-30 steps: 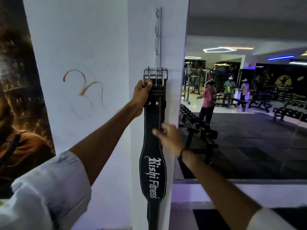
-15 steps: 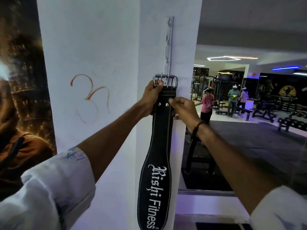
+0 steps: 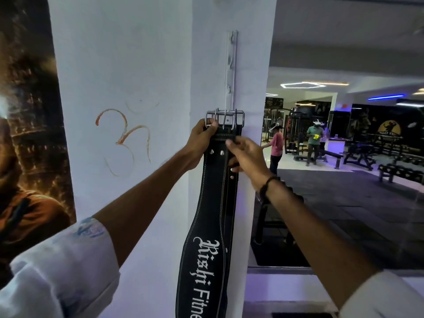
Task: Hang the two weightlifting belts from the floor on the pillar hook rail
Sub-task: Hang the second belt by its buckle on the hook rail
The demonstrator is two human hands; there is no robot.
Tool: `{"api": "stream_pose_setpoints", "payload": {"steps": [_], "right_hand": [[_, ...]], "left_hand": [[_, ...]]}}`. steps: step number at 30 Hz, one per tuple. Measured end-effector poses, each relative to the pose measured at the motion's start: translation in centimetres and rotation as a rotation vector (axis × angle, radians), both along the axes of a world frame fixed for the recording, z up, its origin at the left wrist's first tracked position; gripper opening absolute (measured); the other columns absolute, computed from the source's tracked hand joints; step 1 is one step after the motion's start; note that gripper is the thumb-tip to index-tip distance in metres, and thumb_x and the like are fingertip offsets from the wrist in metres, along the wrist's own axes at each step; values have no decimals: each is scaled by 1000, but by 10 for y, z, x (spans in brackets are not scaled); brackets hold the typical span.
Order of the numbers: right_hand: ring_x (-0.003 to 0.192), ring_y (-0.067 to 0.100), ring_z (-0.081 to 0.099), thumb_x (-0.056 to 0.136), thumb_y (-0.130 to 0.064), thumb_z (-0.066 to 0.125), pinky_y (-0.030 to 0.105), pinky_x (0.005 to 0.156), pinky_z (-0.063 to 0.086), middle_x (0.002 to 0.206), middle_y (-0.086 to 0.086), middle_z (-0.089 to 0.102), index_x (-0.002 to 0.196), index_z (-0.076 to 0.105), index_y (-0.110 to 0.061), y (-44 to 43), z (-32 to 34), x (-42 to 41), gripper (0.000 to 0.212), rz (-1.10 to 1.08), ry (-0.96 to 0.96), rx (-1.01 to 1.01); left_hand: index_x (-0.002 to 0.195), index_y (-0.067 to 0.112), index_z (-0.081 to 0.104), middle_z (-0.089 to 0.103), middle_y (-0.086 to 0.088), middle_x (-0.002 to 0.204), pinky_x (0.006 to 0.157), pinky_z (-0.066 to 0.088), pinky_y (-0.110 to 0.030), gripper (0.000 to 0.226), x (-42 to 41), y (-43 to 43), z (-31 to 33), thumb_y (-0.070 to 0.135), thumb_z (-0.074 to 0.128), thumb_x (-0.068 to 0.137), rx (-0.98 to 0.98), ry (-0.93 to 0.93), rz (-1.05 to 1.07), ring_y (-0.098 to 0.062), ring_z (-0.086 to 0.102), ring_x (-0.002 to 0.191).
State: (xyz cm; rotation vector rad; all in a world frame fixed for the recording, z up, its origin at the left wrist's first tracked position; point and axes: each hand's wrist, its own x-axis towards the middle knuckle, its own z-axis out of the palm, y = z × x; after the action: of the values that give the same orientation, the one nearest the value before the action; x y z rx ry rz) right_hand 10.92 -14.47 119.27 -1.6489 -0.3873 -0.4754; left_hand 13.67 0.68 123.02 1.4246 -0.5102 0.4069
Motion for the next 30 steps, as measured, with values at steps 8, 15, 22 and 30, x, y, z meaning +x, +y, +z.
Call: {"api": "stream_pose_setpoints", "payload": {"steps": [8, 15, 22, 30], "right_hand": [[77, 18, 66, 92, -29, 66, 25, 53, 54, 97, 8, 70, 107, 67, -13, 16, 15, 11, 22, 104, 111, 111], [74, 18, 60, 96, -26, 61, 23, 49, 47, 85, 1, 65, 106, 65, -11, 29, 22, 11, 18, 11, 7, 154], [72, 9, 54, 98, -21, 60, 20, 53, 50, 84, -6, 60, 114, 65, -6, 11, 44, 11, 23, -80, -19, 163], [82, 20, 59, 96, -26, 62, 24, 51, 45, 95, 5, 67, 101, 65, -16, 10, 60, 11, 11, -12, -17, 154]], "left_hand": [[123, 14, 49, 63, -1, 104, 90, 55, -39, 27, -13, 13, -22, 34, 49, 104, 18, -8, 50, -16, 64, 97], [156, 25, 16, 56, 4, 136, 98, 53, -25, 56, -23, 19, -80, 27, 41, 107, 218, -195, 68, -1, 62, 118], [105, 8, 59, 69, -6, 95, 78, 57, -40, 41, -27, 28, -164, 45, 41, 104, 562, 2, 94, -16, 64, 88], [107, 12, 48, 61, 4, 90, 73, 49, -36, 32, -17, 1, -37, 42, 37, 106, 325, -229, 333, -11, 59, 81]]}}
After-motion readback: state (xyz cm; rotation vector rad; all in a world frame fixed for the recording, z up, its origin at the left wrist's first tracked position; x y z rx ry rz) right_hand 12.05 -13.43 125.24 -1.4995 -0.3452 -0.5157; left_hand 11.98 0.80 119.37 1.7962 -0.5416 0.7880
